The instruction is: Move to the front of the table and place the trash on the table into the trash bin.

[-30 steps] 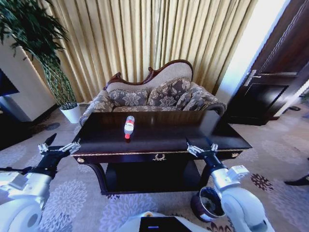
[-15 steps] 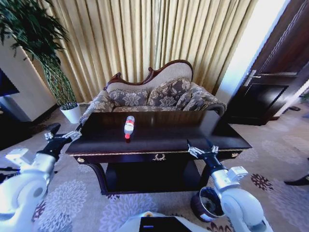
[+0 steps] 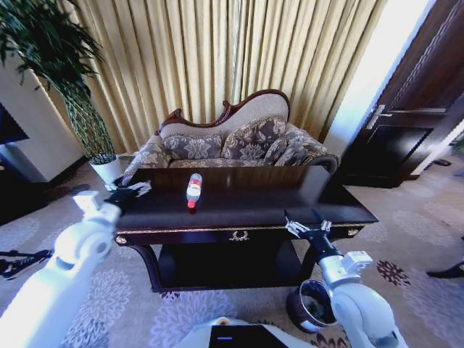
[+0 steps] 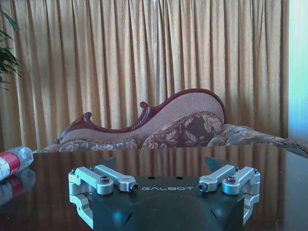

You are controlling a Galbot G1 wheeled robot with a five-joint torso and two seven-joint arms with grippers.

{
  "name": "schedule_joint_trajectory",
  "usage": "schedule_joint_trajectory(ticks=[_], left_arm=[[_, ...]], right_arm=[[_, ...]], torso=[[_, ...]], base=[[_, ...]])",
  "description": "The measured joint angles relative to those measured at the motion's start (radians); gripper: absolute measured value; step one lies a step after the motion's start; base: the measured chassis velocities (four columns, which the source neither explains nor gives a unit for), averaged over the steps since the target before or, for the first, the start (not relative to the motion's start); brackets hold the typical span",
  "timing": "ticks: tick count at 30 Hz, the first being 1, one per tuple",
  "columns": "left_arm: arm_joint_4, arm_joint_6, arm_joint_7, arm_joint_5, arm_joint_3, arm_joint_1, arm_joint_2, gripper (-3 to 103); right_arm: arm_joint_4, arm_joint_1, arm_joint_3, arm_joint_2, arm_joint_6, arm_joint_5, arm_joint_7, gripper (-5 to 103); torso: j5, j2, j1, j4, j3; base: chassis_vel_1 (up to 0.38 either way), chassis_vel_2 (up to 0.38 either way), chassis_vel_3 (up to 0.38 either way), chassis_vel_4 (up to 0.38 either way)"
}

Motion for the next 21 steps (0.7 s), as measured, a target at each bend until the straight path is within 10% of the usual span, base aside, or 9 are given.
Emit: schedule_joint_trajectory(ticks=[21], left_arm=[[0.126,0.132,-0.22,-0.044,0.469,-0.313,-0.122,100]], right_arm=[[-0.038,0.008,0.006,-0.035,0.014,0.012,0.002,100]], torso=[[0.0001,0.0,0.0,-0.0002,0.0]], base=[[0.0,0.0,0.0,0.0]])
